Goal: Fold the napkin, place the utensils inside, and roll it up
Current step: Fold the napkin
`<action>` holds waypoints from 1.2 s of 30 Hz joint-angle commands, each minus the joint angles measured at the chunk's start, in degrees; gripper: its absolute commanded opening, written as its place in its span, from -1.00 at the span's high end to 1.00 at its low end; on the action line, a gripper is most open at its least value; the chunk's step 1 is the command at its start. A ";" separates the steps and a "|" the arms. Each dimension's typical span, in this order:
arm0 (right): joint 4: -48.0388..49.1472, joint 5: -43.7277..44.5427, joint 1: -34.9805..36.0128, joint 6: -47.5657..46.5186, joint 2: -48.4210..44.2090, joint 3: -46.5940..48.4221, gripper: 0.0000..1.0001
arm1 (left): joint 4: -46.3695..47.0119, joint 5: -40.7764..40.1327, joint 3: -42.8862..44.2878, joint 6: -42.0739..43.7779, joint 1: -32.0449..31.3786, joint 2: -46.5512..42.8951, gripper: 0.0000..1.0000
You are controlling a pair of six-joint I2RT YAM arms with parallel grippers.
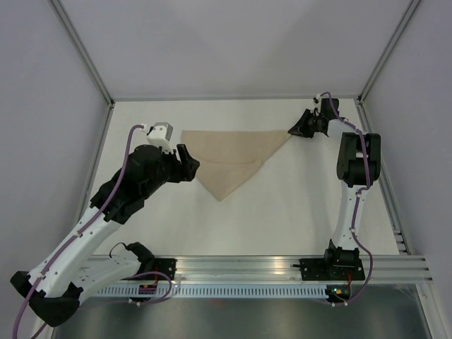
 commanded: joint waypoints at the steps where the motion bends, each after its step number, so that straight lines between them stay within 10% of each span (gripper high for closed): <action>1: 1.96 -1.75 0.36 1.65 -2.85 0.50 0.77 | 2.12 0.96 -0.77 -0.15 -0.06 -0.80 -0.41; 10: 3.12 -0.19 3.88 -7.31 -13.23 -3.10 0.86 | 3.08 1.23 -1.65 -0.59 -0.06 -0.54 -0.41; 36: 0.21 28.30 45.97 -45.99 -30.64 -21.82 0.92 | 3.08 1.14 -2.09 -3.48 -0.06 -4.49 -0.41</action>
